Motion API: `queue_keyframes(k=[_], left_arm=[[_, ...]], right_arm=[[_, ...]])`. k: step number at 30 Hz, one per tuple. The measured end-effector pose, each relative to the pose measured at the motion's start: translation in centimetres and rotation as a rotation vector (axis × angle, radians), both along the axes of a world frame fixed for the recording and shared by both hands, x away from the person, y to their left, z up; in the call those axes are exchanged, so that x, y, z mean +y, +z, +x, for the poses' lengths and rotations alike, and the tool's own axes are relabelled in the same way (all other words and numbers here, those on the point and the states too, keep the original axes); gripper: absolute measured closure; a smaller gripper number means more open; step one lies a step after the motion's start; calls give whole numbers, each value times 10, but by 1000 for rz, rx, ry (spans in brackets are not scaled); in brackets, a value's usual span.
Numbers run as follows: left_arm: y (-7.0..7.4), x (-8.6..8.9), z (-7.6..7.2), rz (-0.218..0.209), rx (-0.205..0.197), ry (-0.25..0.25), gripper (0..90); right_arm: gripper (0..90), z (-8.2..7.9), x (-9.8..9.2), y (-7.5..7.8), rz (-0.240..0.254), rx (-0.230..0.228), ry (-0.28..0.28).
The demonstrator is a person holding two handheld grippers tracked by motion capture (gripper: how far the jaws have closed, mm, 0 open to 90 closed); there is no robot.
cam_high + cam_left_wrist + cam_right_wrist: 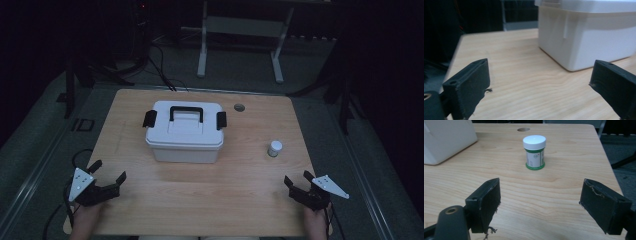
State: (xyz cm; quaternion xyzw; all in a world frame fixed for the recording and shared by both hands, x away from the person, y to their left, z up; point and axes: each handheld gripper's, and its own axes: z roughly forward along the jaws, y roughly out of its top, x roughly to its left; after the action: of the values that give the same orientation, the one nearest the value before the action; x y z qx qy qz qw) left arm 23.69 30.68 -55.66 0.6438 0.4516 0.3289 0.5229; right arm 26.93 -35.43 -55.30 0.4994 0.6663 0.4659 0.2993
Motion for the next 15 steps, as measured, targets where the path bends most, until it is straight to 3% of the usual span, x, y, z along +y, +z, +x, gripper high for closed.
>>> queue_keyframes(k=[3,5,7,8,12,13,15], left_arm=[[0,0,1,-20,3,-21,33],[0,1,1,-59,18,-44,32],[0,1,1,-59,18,-44,32],[2,4,2,-114,16,-71,33],[6,2,6,-80,32,-55,32],[7,1,10,-57,54,-39,33],[7,1,12,-47,60,-47,33]], right_arm=[[160,-1,-2,3,3,-19,-20],[148,-1,-3,5,46,-6,-22],[148,0,-3,7,59,11,-20],[148,0,1,12,32,16,-28],[132,2,4,19,44,18,-31],[132,3,6,24,35,1,-10],[133,7,10,29,21,9,11]])
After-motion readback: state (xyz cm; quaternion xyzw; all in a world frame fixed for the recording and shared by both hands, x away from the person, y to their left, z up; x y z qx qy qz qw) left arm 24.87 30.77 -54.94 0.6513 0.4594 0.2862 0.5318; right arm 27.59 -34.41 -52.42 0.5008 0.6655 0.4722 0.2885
